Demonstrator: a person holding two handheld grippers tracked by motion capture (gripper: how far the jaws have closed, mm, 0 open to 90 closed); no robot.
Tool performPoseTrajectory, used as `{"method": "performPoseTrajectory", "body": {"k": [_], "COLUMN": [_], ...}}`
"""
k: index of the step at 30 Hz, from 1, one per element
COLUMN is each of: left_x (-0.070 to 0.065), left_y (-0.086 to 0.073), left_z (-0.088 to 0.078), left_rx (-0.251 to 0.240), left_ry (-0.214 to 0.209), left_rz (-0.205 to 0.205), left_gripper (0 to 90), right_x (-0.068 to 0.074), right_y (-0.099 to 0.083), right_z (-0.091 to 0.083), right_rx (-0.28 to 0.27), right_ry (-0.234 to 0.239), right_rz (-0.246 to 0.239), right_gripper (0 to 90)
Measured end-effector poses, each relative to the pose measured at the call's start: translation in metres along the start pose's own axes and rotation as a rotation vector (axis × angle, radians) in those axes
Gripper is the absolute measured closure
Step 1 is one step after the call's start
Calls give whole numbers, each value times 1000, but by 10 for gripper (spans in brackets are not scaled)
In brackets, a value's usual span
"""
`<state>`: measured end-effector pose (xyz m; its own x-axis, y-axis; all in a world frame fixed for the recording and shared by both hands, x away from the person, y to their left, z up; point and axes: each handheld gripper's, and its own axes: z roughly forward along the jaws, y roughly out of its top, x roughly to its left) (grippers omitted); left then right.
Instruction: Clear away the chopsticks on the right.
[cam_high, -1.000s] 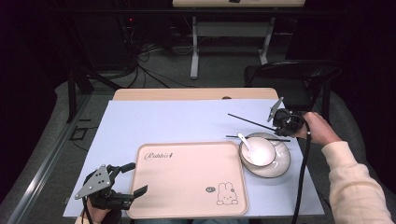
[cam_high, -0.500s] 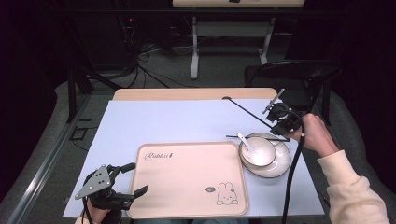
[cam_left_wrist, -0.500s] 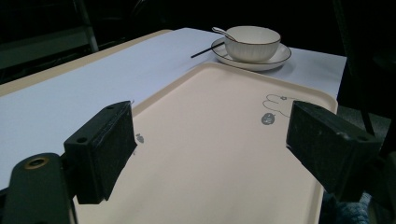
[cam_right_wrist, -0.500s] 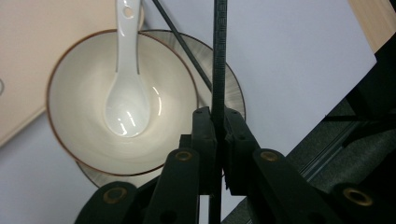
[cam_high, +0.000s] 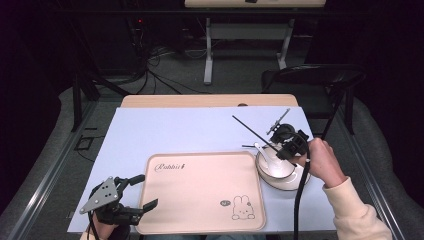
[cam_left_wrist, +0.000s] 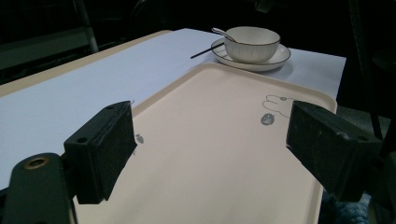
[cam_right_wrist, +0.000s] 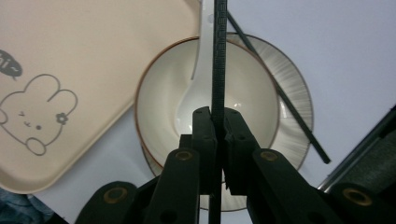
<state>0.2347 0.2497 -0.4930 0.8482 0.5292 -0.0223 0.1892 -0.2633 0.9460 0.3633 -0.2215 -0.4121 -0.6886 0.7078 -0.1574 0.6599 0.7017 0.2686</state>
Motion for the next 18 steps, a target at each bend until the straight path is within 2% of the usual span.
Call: {"method": "performPoseTrajectory", "body": {"k": [1, 4, 7, 10, 14, 17, 18], "left_x": [-1, -1, -2, -1, -1, -1, -1], "left_y": [0, 0, 0, 0, 0, 0, 0], "left_z": [1, 1, 1, 1, 2, 1, 0], "left_rx": [-11, -6, -7, -4, -13, -6, -7], "left_ry": [16, 4, 21, 13, 16, 9, 10], "left_rz": [-2, -1, -1, 1, -3, 2, 2], "left_gripper": [155, 155, 154, 154, 155, 155, 154], "right_x": [3, 7, 16, 23, 32, 38, 45], "right_y": [-1, -2, -3, -3, -4, -4, -5], "right_z": [1, 3, 8, 10, 13, 16, 19], "right_rx": [-6, -9, -7, -11, -29, -27, -24], "right_ry": [2, 20, 37, 42, 71, 87, 109], "right_rz": [15, 20, 22, 22, 49, 46, 89], "right_gripper": [853, 853, 852, 852, 852, 851, 851]}}
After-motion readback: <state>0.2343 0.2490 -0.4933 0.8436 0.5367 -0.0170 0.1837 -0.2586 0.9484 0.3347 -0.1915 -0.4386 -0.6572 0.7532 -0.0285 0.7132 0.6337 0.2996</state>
